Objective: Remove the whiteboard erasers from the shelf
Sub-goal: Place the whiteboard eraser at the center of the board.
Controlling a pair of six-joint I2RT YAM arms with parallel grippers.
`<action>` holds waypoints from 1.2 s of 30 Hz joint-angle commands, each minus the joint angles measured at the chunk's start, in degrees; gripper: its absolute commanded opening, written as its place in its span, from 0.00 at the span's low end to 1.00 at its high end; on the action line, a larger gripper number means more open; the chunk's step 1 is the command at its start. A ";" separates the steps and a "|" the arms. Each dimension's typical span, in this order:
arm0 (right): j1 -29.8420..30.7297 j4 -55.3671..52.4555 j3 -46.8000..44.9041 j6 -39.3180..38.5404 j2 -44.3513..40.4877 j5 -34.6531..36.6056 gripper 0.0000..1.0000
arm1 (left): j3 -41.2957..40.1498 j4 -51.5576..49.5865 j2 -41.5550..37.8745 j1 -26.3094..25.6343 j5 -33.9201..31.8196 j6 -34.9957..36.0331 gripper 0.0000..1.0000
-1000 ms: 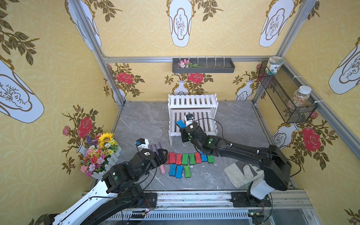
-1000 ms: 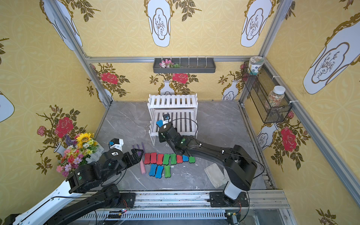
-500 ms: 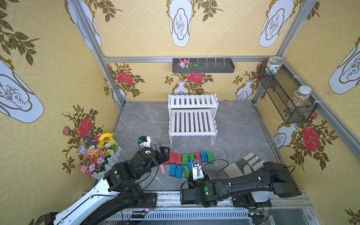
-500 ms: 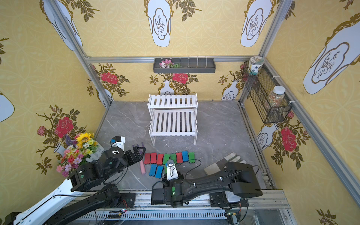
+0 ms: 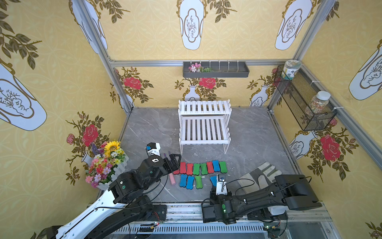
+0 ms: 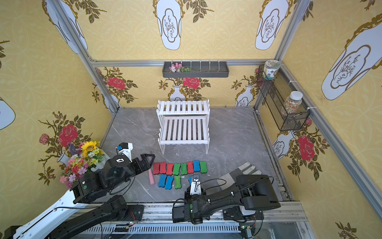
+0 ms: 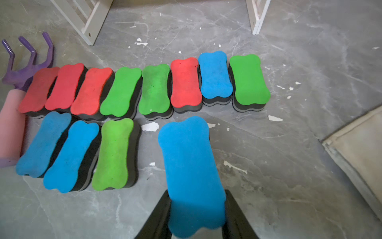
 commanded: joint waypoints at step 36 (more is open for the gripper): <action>-8.67 20.34 3.34 -16.79 10.30 -6.79 0.53 | -1.63 0.64 -1.51 0.07 0.72 0.42 0.99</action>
